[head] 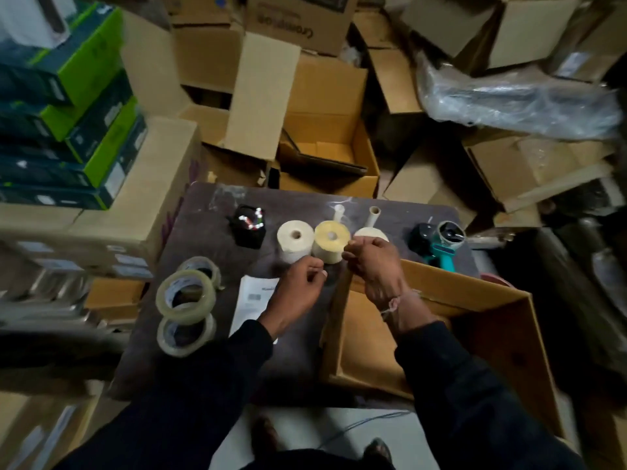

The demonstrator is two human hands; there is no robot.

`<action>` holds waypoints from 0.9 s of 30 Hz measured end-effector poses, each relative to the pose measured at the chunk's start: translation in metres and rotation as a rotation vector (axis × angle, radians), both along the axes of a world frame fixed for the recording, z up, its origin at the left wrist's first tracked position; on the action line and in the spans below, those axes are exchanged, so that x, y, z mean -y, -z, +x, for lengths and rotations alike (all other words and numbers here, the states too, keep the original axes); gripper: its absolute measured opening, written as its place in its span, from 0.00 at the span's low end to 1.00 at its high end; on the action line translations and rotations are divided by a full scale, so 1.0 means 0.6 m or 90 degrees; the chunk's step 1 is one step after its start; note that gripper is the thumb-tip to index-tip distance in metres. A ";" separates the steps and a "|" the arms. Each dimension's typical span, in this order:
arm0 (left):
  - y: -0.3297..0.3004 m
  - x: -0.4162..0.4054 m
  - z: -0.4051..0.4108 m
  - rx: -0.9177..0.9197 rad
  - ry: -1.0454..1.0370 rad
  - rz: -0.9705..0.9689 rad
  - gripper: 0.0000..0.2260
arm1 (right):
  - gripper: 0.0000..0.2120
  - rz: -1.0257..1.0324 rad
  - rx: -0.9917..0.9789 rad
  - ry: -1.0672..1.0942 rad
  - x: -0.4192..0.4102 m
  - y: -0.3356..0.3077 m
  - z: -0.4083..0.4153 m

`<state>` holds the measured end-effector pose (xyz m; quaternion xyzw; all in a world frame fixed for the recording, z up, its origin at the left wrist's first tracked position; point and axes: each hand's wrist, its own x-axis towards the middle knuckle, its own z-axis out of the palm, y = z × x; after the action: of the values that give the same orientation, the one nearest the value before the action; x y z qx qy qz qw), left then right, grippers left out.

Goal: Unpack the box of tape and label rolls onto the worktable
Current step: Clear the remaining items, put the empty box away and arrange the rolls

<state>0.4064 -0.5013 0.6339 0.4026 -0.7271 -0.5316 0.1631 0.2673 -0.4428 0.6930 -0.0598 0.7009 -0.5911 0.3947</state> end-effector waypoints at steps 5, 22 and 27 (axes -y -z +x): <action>-0.046 -0.056 -0.066 0.059 0.066 -0.018 0.10 | 0.06 0.081 -0.100 0.016 -0.138 -0.005 -0.120; -0.054 -0.155 -0.117 0.368 0.013 -0.296 0.13 | 0.24 0.373 -0.667 -0.229 -0.423 0.054 -0.337; -0.073 -0.168 -0.087 0.346 -0.085 -0.178 0.17 | 0.22 0.305 -0.681 -0.282 -0.396 0.052 -0.345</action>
<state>0.3542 -0.4008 0.6780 0.5504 -0.7820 -0.2879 0.0511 0.0602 -0.2053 0.6618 -0.4012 0.8855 -0.2098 0.1046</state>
